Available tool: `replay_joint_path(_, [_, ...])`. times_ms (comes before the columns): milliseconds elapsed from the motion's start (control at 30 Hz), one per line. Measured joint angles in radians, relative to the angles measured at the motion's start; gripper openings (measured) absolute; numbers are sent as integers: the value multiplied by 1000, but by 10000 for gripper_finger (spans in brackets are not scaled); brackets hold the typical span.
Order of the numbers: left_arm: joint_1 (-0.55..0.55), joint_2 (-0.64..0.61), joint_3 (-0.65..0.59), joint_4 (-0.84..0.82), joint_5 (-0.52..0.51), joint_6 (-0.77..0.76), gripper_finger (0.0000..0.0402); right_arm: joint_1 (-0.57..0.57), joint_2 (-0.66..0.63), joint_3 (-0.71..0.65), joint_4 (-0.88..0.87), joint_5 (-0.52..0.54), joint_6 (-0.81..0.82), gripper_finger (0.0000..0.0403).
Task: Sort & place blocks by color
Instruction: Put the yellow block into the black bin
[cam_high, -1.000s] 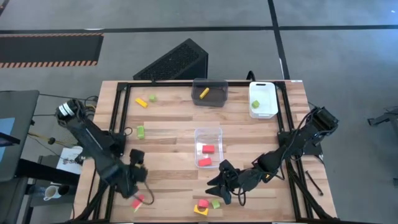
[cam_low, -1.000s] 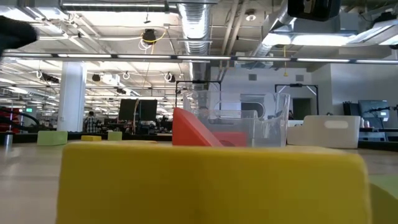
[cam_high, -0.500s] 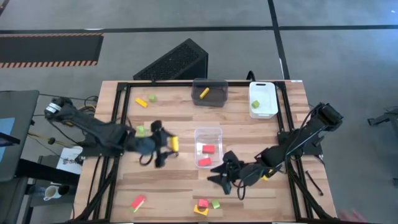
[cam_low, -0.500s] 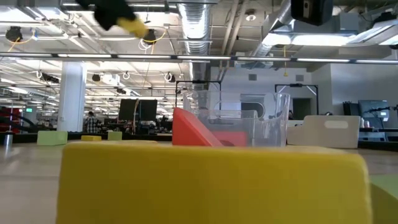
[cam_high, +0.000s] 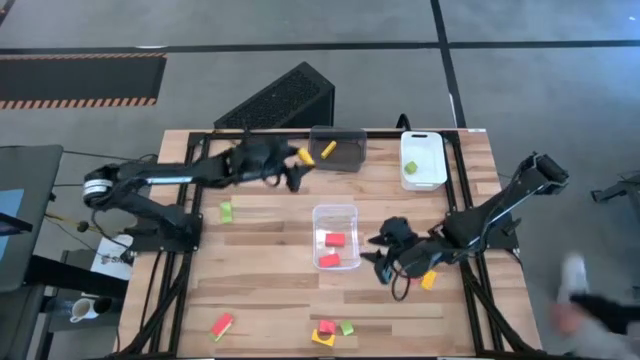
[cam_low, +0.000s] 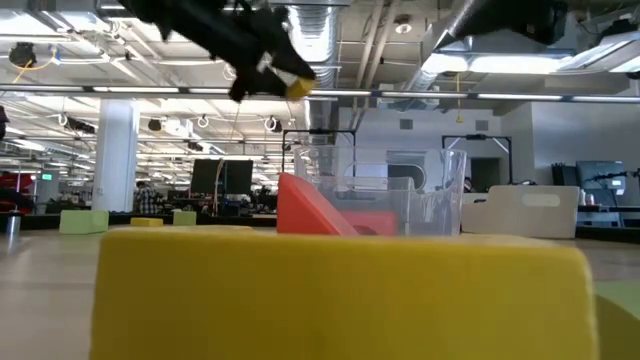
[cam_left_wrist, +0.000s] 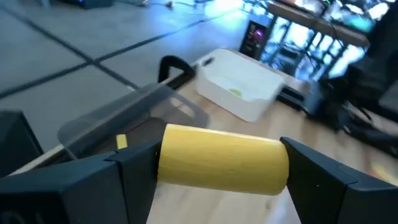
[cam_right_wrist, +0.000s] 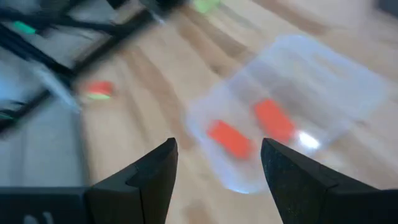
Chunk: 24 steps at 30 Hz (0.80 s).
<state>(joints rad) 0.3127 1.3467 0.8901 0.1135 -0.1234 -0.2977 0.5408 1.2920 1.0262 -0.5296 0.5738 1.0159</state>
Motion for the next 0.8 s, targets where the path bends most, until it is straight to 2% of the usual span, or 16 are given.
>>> replay_joint_path(133, [98, 164, 83, 90, 56, -66, 260, -69, -47, 0, -165, -65, -15, 255])
replay_joint_path(300, [181, 399, 312, 57, 117, -146, 259, -149, -111, -1, -287, -137, -135, 255])
replay_joint_path(433, [209, 574, 535, -120, 177, -191, 259, -217, -173, -15, -321, -188, -242, 255])
replay_joint_path(567, [213, 724, 731, -335, 210, -209, 259, -292, -266, -99, -311, -245, -317, 255])
replay_joint_path(800, [213, 883, 998, -639, 202, -292, 259, -402, -440, -260, -169, -355, -372, 255])
